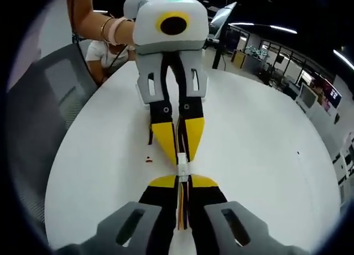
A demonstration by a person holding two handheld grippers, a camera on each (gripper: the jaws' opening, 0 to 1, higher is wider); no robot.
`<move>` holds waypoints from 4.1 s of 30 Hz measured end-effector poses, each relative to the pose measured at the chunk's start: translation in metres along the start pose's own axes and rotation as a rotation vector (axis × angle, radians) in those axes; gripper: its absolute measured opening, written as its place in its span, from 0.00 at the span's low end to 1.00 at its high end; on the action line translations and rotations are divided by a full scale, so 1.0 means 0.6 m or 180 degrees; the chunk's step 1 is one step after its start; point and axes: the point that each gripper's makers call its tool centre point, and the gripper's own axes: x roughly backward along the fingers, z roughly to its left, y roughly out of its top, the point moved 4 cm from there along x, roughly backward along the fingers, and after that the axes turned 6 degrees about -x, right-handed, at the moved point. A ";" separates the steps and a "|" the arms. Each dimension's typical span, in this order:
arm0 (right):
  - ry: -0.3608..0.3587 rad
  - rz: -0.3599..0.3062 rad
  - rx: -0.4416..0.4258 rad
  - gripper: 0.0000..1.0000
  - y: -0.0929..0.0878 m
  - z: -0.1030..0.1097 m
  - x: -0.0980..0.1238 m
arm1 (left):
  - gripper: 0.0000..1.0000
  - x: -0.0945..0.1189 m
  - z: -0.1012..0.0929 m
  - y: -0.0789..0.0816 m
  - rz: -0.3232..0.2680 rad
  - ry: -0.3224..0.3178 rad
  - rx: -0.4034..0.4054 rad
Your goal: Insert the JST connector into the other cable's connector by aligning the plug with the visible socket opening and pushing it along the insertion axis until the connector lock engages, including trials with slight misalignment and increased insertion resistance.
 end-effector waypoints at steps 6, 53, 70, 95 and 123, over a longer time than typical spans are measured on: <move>0.0004 0.0031 0.0025 0.03 -0.001 -0.013 -0.006 | 0.00 -0.005 0.007 -0.009 0.0029 0.0025 -0.0028; -0.0075 -0.0083 -0.0119 0.09 -0.005 -0.011 0.018 | 0.04 0.013 0.006 -0.039 0.0210 0.0170 0.0027; 0.0121 0.0039 -0.0235 0.08 -0.030 0.048 0.030 | 0.04 0.029 -0.063 -0.022 0.0298 0.0003 -0.0104; 0.0213 0.0085 -0.0447 0.06 -0.050 0.054 0.013 | 0.04 0.023 -0.083 -0.052 0.0325 0.0048 0.0308; 0.0119 0.0029 -0.0668 0.03 -0.044 0.068 0.014 | 0.00 0.014 -0.080 -0.059 0.0264 0.0086 0.0594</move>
